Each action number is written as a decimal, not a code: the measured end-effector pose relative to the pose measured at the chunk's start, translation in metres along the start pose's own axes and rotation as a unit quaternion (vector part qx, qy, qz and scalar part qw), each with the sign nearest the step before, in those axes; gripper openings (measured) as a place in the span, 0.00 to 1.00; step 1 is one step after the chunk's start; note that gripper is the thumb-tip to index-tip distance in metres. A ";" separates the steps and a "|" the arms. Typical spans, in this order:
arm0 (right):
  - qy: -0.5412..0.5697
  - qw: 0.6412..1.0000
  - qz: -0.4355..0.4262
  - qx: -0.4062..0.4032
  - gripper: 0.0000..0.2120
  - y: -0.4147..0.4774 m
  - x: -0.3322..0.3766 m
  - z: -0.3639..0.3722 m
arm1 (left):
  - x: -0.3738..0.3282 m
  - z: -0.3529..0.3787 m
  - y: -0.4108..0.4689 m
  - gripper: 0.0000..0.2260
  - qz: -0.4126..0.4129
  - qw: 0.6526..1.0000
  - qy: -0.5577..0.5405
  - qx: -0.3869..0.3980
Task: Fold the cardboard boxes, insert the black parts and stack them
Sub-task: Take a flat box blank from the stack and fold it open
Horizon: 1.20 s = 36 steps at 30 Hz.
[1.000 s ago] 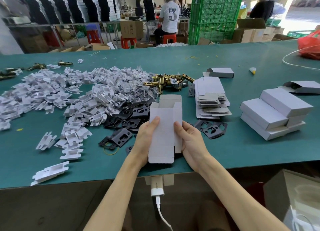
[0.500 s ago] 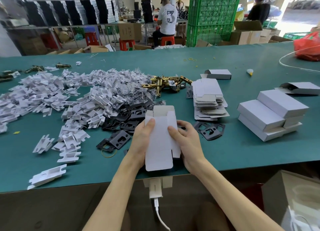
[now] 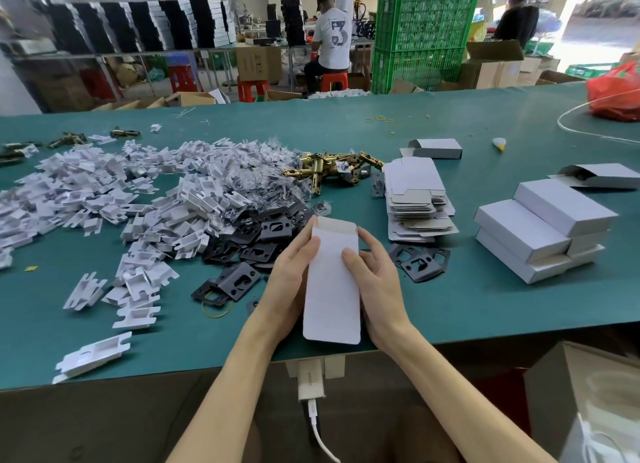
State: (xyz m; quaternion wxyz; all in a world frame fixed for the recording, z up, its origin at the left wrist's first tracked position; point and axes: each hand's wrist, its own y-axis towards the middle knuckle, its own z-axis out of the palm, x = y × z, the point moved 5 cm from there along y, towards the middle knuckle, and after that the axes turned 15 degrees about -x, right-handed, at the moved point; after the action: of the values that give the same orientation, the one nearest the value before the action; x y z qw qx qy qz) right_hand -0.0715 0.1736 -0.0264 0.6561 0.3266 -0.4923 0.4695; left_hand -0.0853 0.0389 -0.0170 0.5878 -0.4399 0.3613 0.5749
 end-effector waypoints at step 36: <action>-0.068 0.997 -0.034 0.004 0.08 -0.001 0.001 0.000 | 0.006 -0.007 0.005 0.17 0.047 0.996 0.047 -0.059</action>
State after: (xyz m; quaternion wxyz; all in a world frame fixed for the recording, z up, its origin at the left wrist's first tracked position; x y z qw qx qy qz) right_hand -0.0707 0.1739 -0.0258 0.6354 0.3770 -0.5229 0.4250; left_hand -0.0893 0.0348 -0.0258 0.5152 -0.4829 0.3740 0.6014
